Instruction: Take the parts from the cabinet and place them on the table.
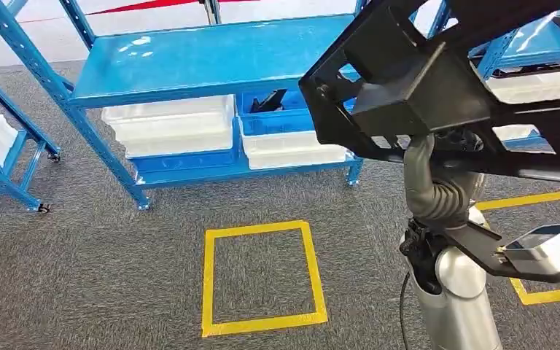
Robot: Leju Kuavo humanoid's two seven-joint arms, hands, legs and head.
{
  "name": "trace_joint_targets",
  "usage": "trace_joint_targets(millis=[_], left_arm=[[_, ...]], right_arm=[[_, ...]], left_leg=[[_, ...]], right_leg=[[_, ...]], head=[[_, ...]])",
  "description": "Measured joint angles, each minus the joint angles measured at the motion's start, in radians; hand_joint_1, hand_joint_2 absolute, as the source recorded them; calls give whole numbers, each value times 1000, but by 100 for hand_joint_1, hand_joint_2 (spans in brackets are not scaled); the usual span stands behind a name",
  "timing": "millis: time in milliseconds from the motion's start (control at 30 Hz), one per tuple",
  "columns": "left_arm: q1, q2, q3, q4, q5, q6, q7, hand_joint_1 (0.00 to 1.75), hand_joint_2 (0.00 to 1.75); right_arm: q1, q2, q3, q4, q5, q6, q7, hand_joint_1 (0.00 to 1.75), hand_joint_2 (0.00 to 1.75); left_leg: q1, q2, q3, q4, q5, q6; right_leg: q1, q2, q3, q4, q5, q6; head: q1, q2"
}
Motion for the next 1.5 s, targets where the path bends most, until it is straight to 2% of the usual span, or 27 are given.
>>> trace_joint_targets(millis=[67,133,167,267,333,400,467,500,533,600,633,667,700,800,833,900,967,1000,1033,1067,1133,1167,1200,1333,1400,1467,1500], left_arm=[[0,0,0,0,1,0,0,0,175],[0,0,0,0,1,0,1,0,175],[-1,0,0,0,1,1,1,0,175],[0,0,0,0,0,5,2,0,175],[1,0,0,0,-1,5,4,0,175],[1,0,0,0,-2,7,5,0,175],[2,0,0,0,-4,6,5,0,175],[3,0,0,0,-4,6,5,0,175],[4,0,0,0,-4,6,5,0,175],[4,0,0,0,-5,6,5,0,175],[3,0,0,0,-7,6,5,0,175],[3,0,0,0,-7,6,5,0,175],[-2,0,0,0,-8,6,5,0,175],[4,0,0,0,-9,6,5,0,175],[5,2,0,0,-10,6,5,0,175],[6,2,0,0,-10,6,5,0,175],[6,2,0,0,-11,6,5,0,175],[6,2,0,0,-11,6,5,0,175],[5,2,0,0,-12,6,6,0,175],[5,2,0,0,-12,6,10,0,175],[7,2,0,0,-13,6,14,0,175],[7,2,-1,0,-13,6,15,0,175],[6,1,-1,0,-14,6,15,0,175],[5,2,-2,0,-15,6,16,0,175],[4,2,-2,0,-15,6,17,0,175],[3,1,-2,0,-15,6,17,0,175],[4,1,-2,0,-15,6,18,0,175]], right_arm=[[4,0,-1,0,2,-2,0,175,175],[5,0,-2,0,5,-3,-3,175,175],[6,0,-3,-1,6,-6,-5,175,175],[11,0,-10,-3,16,-17,-14,175,175],[18,-1,-14,-5,29,-24,-17,175,175],[21,-2,-17,-7,42,-32,-22,175,175],[31,-4,-19,-7,51,-37,-24,175,175],[37,-5,-20,-7,53,-39,-24,175,175],[43,-5,-21,-7,53,-39,-24,175,175],[45,-5,-23,-8,54,-41,-24,175,175],[45,-5,-24,-8,54,-41,-24,175,175],[46,-6,-25,-8,55,-42,-26,175,175],[49,-6,-26,-10,55,-42,-26,175,175],[55,-8,-26,-12,56,-44,-26,175,175],[55,-8,-26,-12,56,-44,-27,175,175],[55,-8,-26,-16,56,-45,-27,175,175],[56,-8,-27,-16,56,-46,-27,175,175],[57,-8,-26,-16,56,-46,-27,175,175],[59,-8,-26,-16,56,-46,-27,175,175],[60,-8,-26,-16,56,-46,-27,175,175],[59,-8,-26,-16,56,-46,-27,175,175],[59,-8,-26,-18,56,-46,-27,175,175],[59,-8,-26,-20,56,-47,-27,175,175],[60,-8,-26,-26,57,-51,-27,175,175],[61,-10,-28,-31,58,-53,-28,175,175],[65,-15,-34,-33,58,-56,-30,175,175],[70,-15,-37,-33,58,-56,-31,175,175]], left_leg=[[0,0,53,-60,57,1],[1,0,172,-254,115,5],[-2,0,207,-305,93,8],[-6,-3,195,-315,97,14],[1,-1,190,-326,110,34],[0,1,177,-325,118,46],[0,-3,163,-324,125,49],[0,-8,158,-322,128,48],[1,-15,155,-321,131,47],[1,-33,154,-320,133,45],[2,-43,156,-319,134,43],[2,-50,150,-319,136,40],[-2,-63,139,-310,141,31],[2,-93,118,-315,158,7],[0,-97,115,-310,153,4],[-3,-33,78,-225,91,1],[-1,-16,11,-64,20,-2],[0,-13,-11,-3,3,-3],[2,-12,-7,2,13,-4],[3,-9,18,-41,41,-5],[7,20,112,-221,128,-4],[6,63,144,-288,137,-6],[-7,95,143,-302,130,-3],[-8,47,126,-299,137,24],[-3,25,119,-301,146,41],[-3,-2,109,-301,152,50],[-4,-15,105,-300,154,52]], right_leg=[[0,0,-13,7,5,2],[0,0,-18,16,6,4],[5,0,-22,19,7,10],[6,-1,-29,22,18,28],[5,0,-36,26,12,38],[4,1,-76,114,-60,45],[1,1,-146,284,-136,47],[1,1,-164,332,-146,48],[0,1,-154,325,-131,49],[-1,4,-77,192,-55,48],[-2,20,-24,92,-10,47],[-8,74,0,33,-8,45],[-8,88,4,16,-8,46],[-4,61,-3,18,-14,36],[-22,45,-2,9,-8,27],[-17,20,-3,10,-8,17],[-12,-5,-3,10,-7,14],[-11,-17,-3,10,-7,14],[-11,-30,-2,11,-7,14],[-11,-40,-1,11,-7,15],[-12,-56,2,15,-11,19],[-10,-62,3,18,-15,24],[1,-68,-1,26,-17,28],[2,-111,2,23,-17,40],[-2,-42,-25,84,-77,45],[-2,-15,-100,250,-157,45],[-1,-13,-128,313,-176,45]], head=[[-2,0],[-6,0],[-7,0],[-6,0],[-6,0],[6,0],[16,0],[19,0],[23,0],[30,0],[32,0],[37,0],[35,0],[32,0],[28,0],[6,0],[0,0],[-2,0],[-3,0],[-4,0],[-6,0],[-8,0],[-13,0],[-1,0],[2,0],[20,0],[25,0]])
